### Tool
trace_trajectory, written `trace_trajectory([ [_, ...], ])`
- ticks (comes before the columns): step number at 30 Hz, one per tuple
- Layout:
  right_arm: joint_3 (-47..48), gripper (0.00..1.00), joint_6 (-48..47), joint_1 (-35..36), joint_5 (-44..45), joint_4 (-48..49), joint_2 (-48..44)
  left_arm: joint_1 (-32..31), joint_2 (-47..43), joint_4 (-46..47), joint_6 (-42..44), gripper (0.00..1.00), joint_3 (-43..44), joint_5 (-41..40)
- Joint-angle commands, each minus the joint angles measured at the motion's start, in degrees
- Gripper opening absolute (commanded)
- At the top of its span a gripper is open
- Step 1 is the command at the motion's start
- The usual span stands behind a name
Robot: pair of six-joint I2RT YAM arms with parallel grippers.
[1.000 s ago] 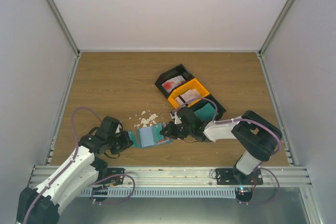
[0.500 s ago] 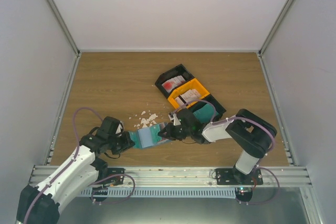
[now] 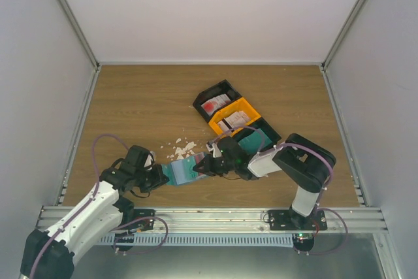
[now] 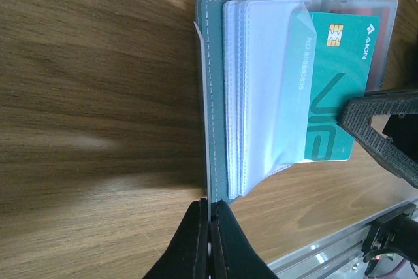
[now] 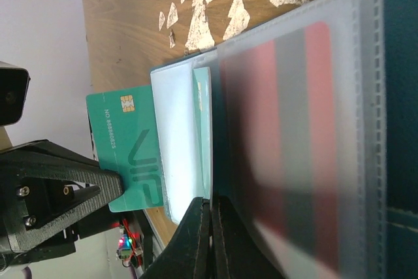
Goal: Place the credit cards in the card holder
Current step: Insert the credit card into the card holder.
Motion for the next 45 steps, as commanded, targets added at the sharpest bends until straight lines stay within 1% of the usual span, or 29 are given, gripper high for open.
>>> trace_trajectory([
  [1, 0.90, 0.01, 0.37, 1.49, -1.60, 0.36, 2.09, 0.20, 0.07, 3.06, 0.71, 0.00, -0.92, 1.49],
  [8, 2.25, 0.02, -0.38, 1.94, -3.20, 0.19, 4.22, 0.20, 0.14, 3.35, 0.77, 0.00, -1.01, 1.66],
  [12, 3.69, 0.07, -1.32, 2.59, -2.94, -0.45, 5.13, 0.22, 0.32, 3.40, 0.88, 0.00, -1.00, 1.81],
  [19, 5.95, 0.14, -3.83, 3.56, -0.70, -4.55, 4.37, 0.24, 0.23, 3.56, 0.89, 0.00, -1.01, 2.07],
  [22, 7.25, 0.19, -5.62, 4.18, 1.97, -8.89, 2.97, 0.22, 0.23, 3.71, 0.88, 0.00, -0.97, 2.10],
  [28, 12.01, 0.36, -9.69, 6.19, 10.21, -21.93, 0.22, 0.20, 0.34, 4.07, 0.93, 0.00, -1.01, 2.36],
  [30, 14.93, 0.42, -10.70, 7.27, 12.72, -26.55, 0.83, 0.26, 0.42, 4.45, 0.91, 0.00, -1.13, 2.47],
  [31, 16.83, 0.44, -11.35, 7.94, 13.87, -29.13, 1.56, 0.22, 0.43, 4.76, 0.88, 0.00, -1.30, 2.69],
  [35, 23.32, 0.45, -13.04, 10.50, 18.28, -36.71, 5.04, 0.20, 0.79, 5.74, 1.00, 0.00, -1.97, 3.46],
  [38, 25.17, 0.45, -13.31, 11.39, 20.55, -39.87, 5.97, 0.20, 1.34, 5.98, 1.33, 0.00, -1.90, 3.52],
  [42, 25.04, 0.46, -13.05, 11.42, 24.34, -42.67, 3.80, 0.20, 1.64, 5.93, 1.47, 0.00, -1.67, 2.91],
  [45, 24.89, 0.48, -12.97, 11.39, 28.46, -44.96, 0.89, 0.20, 1.38, 5.35, 0.86, 0.00, -1.33, 1.69],
])
